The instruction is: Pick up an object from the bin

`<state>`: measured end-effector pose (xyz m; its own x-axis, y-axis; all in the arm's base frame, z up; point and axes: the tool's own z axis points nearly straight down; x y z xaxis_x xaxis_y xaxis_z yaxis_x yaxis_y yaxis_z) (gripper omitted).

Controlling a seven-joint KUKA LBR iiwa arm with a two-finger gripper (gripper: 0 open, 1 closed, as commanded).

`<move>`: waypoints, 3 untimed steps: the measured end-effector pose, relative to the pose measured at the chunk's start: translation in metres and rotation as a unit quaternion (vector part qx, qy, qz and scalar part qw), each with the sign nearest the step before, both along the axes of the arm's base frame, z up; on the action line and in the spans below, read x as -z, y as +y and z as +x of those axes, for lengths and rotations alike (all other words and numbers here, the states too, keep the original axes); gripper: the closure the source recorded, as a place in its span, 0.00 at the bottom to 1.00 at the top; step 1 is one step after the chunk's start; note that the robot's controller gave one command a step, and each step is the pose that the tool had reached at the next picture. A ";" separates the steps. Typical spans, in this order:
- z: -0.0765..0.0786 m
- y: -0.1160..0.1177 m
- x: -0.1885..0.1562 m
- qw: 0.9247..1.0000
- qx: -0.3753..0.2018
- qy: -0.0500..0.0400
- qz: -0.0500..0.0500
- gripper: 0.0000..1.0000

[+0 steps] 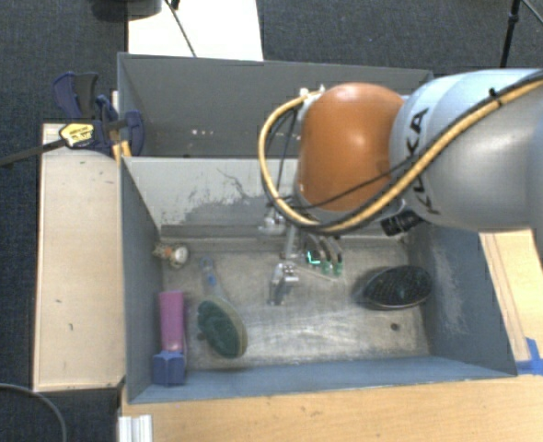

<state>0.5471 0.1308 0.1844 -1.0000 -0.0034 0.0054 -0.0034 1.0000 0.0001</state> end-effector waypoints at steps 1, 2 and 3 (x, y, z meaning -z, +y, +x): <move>0.031 -0.069 0.113 0.999 0.045 -0.006 0.001 0.00; 0.043 -0.061 0.082 0.998 0.066 -0.006 0.001 0.00; 0.039 -0.077 0.084 0.982 0.191 -0.002 -0.001 0.00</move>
Offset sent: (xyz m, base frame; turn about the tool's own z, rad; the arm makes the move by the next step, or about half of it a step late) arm 0.0281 -0.0677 -0.1144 0.0835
